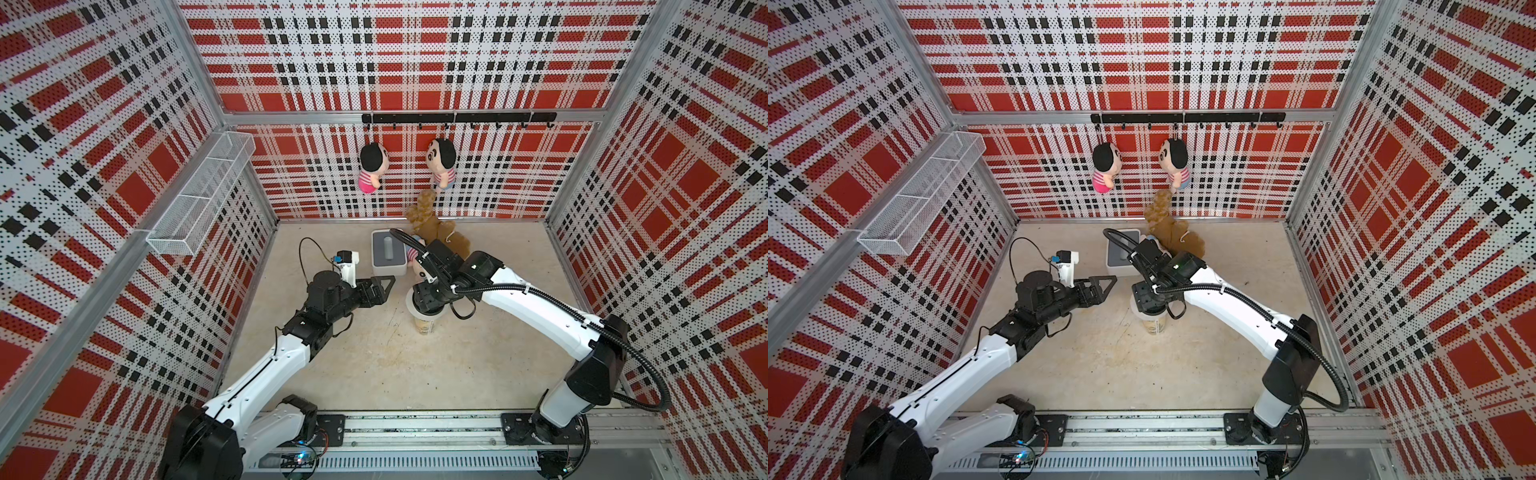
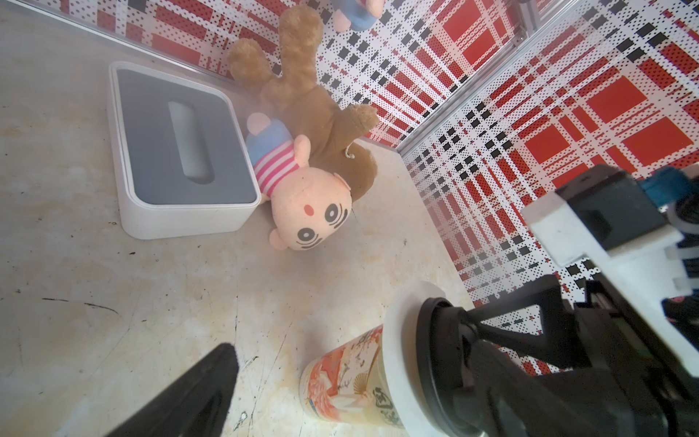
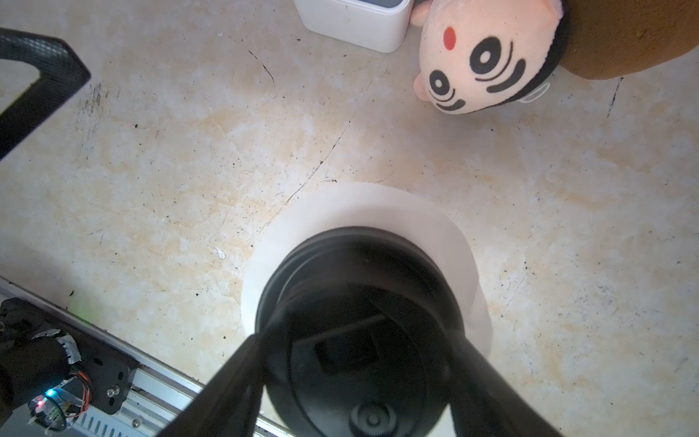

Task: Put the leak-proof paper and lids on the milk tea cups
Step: Secure the cup lid on the cup.

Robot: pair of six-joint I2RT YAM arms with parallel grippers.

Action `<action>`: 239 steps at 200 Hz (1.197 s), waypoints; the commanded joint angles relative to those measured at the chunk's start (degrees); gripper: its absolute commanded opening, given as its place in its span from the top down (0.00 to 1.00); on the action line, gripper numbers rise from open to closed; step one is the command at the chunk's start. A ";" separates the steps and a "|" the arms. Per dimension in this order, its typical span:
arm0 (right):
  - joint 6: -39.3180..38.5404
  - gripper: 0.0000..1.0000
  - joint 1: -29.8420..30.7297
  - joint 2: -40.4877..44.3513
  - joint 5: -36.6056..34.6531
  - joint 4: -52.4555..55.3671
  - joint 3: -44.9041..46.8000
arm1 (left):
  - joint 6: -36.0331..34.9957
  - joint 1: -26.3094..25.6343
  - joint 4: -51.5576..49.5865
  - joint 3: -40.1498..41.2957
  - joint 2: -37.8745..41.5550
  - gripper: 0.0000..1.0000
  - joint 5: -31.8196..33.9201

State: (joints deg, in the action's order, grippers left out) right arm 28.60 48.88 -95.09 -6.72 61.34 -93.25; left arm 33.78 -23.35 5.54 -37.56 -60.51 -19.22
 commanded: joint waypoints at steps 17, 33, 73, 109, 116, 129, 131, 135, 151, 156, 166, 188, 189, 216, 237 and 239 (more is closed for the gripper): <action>-0.39 0.49 -0.37 -0.99 0.44 -1.47 1.18 | -0.90 -0.63 0.45 0.47 -0.05 0.00 -0.26; -0.45 0.49 -0.54 -1.09 0.66 -1.87 1.66 | -1.10 -0.61 -0.21 0.47 0.13 0.00 -0.29; -0.46 0.49 -0.91 -0.84 1.14 -2.75 3.19 | -1.39 -0.93 -0.71 0.04 0.00 0.00 -0.16; -0.39 0.49 -1.14 -0.45 1.70 -3.81 5.27 | -2.37 -3.43 -0.71 -1.48 -2.05 0.00 0.23; -0.30 0.49 -1.20 -0.24 1.98 -4.14 5.88 | -2.56 -3.90 -0.71 -1.84 -2.68 0.00 0.24; -0.03 0.49 -1.33 0.22 2.36 -4.99 7.29 | -3.05 -5.01 -0.71 -2.70 -3.88 0.00 0.33; -0.01 0.49 -1.33 0.31 2.40 -5.11 7.47 | -3.14 -5.14 -0.73 -2.80 -4.04 0.00 0.33; 0.09 0.49 -1.35 0.48 2.48 -5.42 7.90 | -3.27 -5.50 -0.78 -3.06 -4.52 0.00 0.33; 0.40 0.49 -1.33 1.50 2.58 -6.46 9.95 | -4.08 -6.54 -0.77 -4.37 -6.41 0.00 0.16; 0.34 0.49 -1.38 1.80 2.79 -6.91 10.59 | -4.43 -6.89 -0.73 -4.81 -7.10 0.00 0.11; 0.40 0.49 -1.33 2.61 2.85 -7.99 12.30 | -5.43 -7.50 -0.47 -5.66 -8.67 0.01 -0.09; 0.58 0.49 -1.36 4.51 2.68 -10.41 16.18 | -7.50 -8.99 -0.36 -7.70 -12.60 0.02 -1.87; 0.58 0.49 -1.35 4.58 2.63 -10.52 16.40 | -7.63 -9.08 -0.36 -7.79 -12.74 0.02 -1.91; 0.30 0.49 -1.34 7.05 2.58 -14.56 21.38 | -9.29 -11.03 -0.44 -8.49 -16.28 0.02 -2.70; 0.04 0.49 -1.26 8.29 3.20 -17.58 24.58 | -10.09 -11.72 -1.06 -8.37 -18.17 0.01 -3.01; -0.02 0.48 -1.25 8.39 3.20 -17.97 24.95 | -10.21 -11.78 -1.28 -8.33 -18.22 0.01 -3.01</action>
State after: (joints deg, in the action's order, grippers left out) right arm 28.08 47.83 -84.71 -6.04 42.26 -74.24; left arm 26.55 -33.10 5.15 -45.19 -76.82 -19.51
